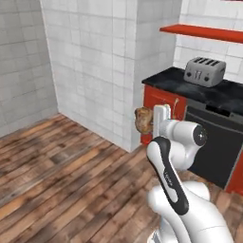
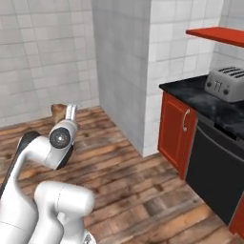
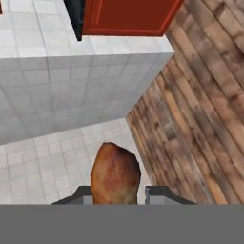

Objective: Take the chicken drumsticks from the pan and place one on each plate on the dining counter.

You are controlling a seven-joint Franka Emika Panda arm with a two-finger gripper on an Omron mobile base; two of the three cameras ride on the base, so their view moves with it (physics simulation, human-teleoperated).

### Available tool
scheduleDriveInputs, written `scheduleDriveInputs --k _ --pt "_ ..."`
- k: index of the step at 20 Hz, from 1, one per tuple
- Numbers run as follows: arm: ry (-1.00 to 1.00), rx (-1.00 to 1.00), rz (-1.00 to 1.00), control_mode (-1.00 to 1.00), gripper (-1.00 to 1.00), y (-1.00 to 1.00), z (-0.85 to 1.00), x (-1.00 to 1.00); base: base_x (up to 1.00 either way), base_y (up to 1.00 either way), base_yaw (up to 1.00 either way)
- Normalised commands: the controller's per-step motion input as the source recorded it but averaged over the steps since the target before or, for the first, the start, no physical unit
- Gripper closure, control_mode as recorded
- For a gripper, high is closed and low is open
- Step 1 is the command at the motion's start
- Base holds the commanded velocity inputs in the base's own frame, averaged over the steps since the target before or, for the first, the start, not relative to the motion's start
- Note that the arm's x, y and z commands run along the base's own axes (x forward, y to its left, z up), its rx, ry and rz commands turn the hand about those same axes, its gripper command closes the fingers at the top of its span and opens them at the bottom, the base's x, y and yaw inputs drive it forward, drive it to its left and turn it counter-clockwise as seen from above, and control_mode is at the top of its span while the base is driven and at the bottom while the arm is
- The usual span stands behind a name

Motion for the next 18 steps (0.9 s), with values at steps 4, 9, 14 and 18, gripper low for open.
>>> scheduleDriveInputs --k 4,9,14,18 --pt "0.00 0.00 0.00 1.00 1.00 0.00 0.00 0.00 1.00 -0.02 0.40" --pt "0.00 0.00 0.00 1.00 1.00 0.00 0.00 0.00 1.00 -0.15 0.46" --pt "0.00 0.00 0.00 1.00 1.00 0.00 0.00 0.00 1.00 -0.23 0.52" --pt "0.00 0.00 0.00 1.00 1.00 0.00 0.00 0.00 1.00 -0.20 0.56"
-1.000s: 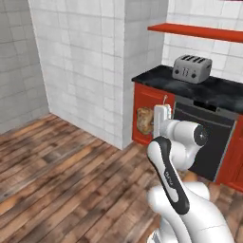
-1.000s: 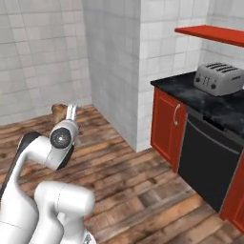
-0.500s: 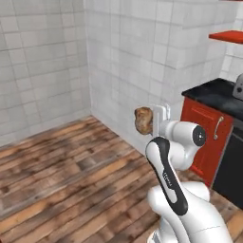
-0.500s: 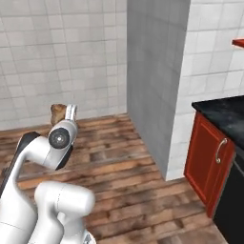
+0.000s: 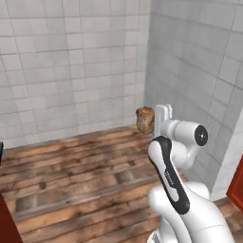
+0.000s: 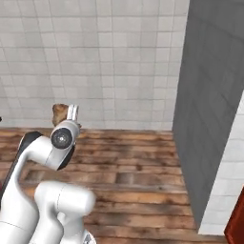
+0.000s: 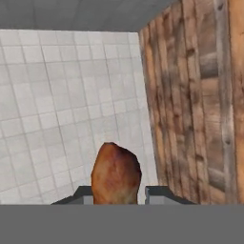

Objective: Take the chicken drumsticks from the pan and place one on each plate on the dining counter.

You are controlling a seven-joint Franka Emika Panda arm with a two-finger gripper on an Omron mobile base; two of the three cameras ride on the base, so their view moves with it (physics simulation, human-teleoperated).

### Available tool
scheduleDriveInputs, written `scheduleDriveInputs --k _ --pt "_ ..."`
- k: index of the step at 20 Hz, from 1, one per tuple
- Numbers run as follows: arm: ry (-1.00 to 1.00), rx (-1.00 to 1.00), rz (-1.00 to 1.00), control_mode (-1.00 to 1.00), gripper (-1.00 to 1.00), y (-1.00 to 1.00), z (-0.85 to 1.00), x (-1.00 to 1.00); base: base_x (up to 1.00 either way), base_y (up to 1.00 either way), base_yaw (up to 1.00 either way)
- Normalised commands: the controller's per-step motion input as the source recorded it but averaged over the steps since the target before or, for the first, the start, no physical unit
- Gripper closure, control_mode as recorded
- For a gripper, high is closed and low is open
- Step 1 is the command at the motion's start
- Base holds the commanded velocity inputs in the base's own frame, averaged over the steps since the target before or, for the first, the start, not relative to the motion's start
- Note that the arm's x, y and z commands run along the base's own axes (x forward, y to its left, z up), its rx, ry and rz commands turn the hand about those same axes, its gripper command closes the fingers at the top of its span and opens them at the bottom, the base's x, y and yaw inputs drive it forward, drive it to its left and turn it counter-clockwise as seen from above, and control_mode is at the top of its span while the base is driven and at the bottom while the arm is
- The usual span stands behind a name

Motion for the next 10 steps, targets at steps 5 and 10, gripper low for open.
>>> scheduleDriveInputs --k 5,10 --pt "0.00 0.00 0.00 1.00 1.00 0.00 0.00 0.00 1.00 -0.20 0.57" --pt "0.00 0.00 0.00 1.00 1.00 0.00 0.00 0.00 1.00 -0.19 0.58"
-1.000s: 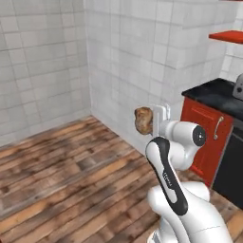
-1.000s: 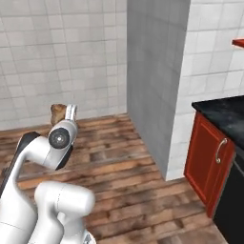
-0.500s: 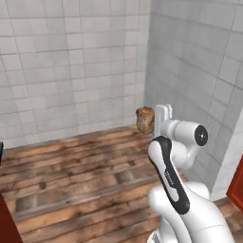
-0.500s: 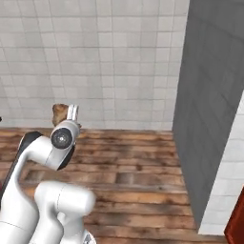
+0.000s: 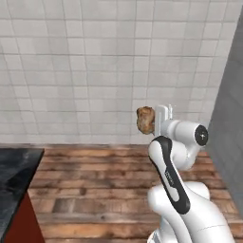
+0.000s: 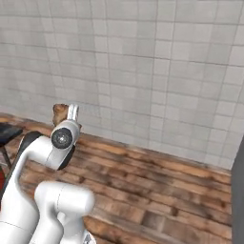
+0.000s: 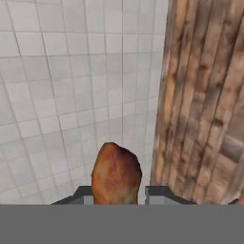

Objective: Take the chicken drumsticks from the pan and place one on each plate on the dining counter.

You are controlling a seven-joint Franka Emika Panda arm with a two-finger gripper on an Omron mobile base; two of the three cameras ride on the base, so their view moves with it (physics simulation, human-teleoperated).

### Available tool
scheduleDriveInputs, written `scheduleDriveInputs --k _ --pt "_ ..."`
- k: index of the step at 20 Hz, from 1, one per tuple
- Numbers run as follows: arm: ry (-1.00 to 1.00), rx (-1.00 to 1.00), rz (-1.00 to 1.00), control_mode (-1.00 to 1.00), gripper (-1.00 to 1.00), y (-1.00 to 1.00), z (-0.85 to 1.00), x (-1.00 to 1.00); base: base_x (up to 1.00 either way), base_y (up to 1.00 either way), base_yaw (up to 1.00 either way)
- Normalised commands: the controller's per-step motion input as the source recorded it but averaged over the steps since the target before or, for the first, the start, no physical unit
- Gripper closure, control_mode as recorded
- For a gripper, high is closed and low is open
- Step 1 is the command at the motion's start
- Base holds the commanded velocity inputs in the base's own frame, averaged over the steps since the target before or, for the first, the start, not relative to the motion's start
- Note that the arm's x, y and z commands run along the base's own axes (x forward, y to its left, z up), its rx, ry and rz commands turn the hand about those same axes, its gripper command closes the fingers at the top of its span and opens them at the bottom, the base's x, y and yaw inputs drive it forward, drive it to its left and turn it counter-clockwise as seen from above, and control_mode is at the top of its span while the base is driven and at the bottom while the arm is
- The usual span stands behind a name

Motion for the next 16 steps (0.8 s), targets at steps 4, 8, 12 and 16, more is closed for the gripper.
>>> scheduleDriveInputs --k 4,8,12,16 --pt "0.00 0.00 0.00 1.00 1.00 0.00 0.00 0.00 1.00 -0.21 0.60" --pt "0.00 0.00 0.00 1.00 1.00 0.00 0.00 0.00 1.00 -0.33 0.60" --pt "0.00 0.00 0.00 1.00 1.00 0.00 0.00 0.00 1.00 -0.38 0.61" --pt "0.00 0.00 0.00 1.00 1.00 0.00 0.00 0.00 1.00 -0.44 0.61"
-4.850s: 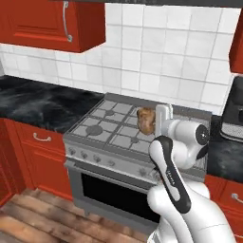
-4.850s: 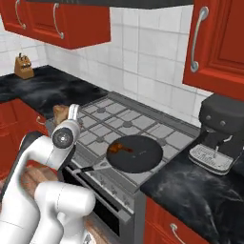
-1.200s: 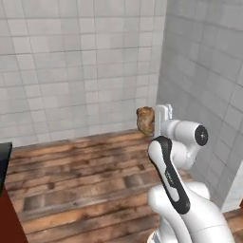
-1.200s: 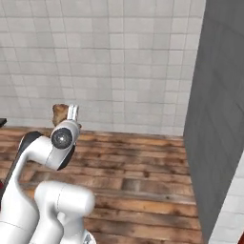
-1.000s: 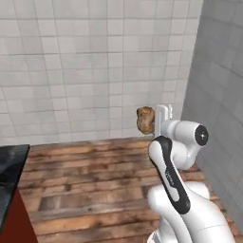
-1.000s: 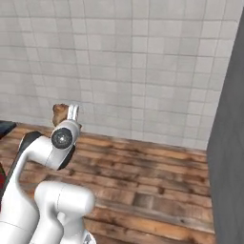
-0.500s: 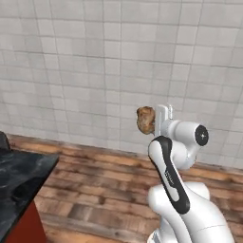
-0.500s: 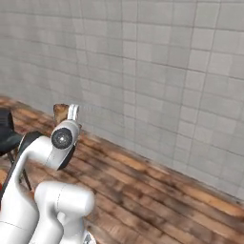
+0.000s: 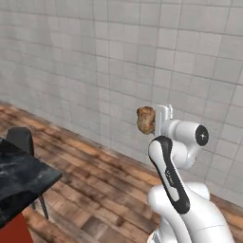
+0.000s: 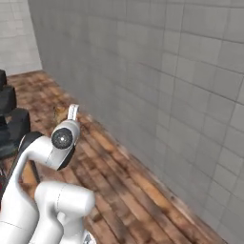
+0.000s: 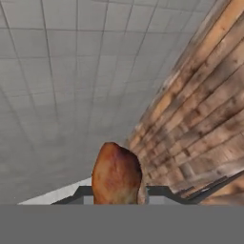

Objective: Take the chicken drumsticks from the pan and place one on each plate on the dining counter.

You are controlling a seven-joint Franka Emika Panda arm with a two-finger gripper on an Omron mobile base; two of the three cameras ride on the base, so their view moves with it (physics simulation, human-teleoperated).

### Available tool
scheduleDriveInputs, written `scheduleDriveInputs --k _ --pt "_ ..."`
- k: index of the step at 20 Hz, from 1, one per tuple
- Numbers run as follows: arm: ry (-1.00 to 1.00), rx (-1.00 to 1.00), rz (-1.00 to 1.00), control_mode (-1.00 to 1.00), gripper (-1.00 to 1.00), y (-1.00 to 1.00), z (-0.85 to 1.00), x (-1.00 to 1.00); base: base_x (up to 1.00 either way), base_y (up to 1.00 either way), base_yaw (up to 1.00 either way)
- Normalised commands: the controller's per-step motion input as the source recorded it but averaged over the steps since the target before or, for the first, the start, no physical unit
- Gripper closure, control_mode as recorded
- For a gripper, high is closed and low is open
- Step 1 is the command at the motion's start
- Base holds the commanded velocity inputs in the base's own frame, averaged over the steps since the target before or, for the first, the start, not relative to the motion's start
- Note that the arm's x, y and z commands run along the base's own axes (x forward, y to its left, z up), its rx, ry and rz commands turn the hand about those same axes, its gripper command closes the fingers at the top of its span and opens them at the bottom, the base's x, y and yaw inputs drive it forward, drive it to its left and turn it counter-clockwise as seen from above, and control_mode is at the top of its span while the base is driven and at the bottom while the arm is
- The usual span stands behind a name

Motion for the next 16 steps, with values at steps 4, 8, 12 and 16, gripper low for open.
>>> scheduleDriveInputs --k 4,8,12,16 --pt "0.00 0.00 0.00 1.00 1.00 0.00 0.00 0.00 1.00 -0.50 0.59" --pt "0.00 0.00 0.00 1.00 1.00 0.00 0.00 0.00 1.00 -0.59 0.55" --pt "0.00 0.00 0.00 1.00 1.00 0.00 0.00 0.00 1.00 -0.66 0.52" --pt "0.00 0.00 0.00 1.00 1.00 0.00 0.00 0.00 1.00 -0.69 0.51"
